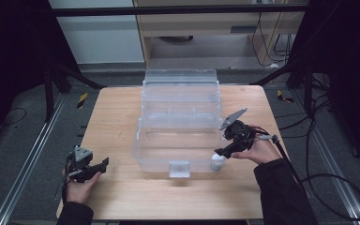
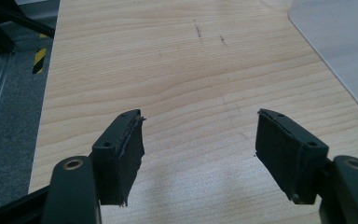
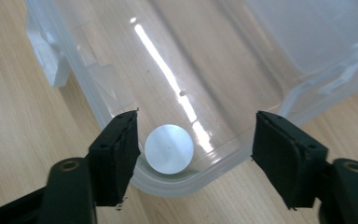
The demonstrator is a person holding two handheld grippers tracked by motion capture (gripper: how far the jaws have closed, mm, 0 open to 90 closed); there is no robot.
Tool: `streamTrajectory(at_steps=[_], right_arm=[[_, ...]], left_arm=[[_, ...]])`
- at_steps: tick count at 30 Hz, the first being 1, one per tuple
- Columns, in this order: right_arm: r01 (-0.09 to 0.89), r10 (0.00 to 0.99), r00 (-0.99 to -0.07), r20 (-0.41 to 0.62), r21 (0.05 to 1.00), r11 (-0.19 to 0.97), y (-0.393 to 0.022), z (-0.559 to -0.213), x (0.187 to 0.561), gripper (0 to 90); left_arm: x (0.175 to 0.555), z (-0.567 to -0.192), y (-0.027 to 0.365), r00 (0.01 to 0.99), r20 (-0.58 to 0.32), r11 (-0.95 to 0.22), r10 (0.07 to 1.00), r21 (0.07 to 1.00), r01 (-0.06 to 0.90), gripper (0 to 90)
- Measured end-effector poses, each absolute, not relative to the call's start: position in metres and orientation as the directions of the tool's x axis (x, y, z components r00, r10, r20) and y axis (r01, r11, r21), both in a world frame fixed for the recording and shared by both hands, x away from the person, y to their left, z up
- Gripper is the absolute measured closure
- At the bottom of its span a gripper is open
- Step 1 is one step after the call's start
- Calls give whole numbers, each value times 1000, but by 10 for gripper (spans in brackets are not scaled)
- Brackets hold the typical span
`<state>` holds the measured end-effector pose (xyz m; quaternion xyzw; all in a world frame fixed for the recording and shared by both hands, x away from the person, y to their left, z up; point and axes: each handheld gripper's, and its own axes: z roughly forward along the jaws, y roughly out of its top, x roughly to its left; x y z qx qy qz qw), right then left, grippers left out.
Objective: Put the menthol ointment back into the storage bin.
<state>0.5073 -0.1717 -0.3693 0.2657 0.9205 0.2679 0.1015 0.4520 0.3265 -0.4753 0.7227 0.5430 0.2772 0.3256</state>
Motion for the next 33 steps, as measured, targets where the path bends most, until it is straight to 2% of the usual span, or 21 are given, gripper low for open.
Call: streamTrajectory(at_steps=[5, 8, 12, 22, 33], right_arm=[[442, 613, -788, -65, 633, 636, -190, -365, 497, 277], [479, 687, -726, -35, 692, 541, -205, -365, 488, 263], [484, 733, -680, -6, 747, 456, -225, -371, 477, 251], [502, 792, -610, 31, 788, 356, -253, -403, 461, 202], [568, 891, -451, 51, 787, 242, -278, -453, 465, 163]], left_arm=[[452, -475, 326, 262, 43, -200, 964, 769, 607, 346], [451, -475, 326, 263, 43, -200, 964, 768, 608, 363], [452, -475, 325, 264, 41, -201, 963, 765, 612, 383], [451, -477, 325, 282, 34, -210, 959, 756, 621, 436], [452, -480, 326, 275, 34, -205, 961, 757, 621, 409]])
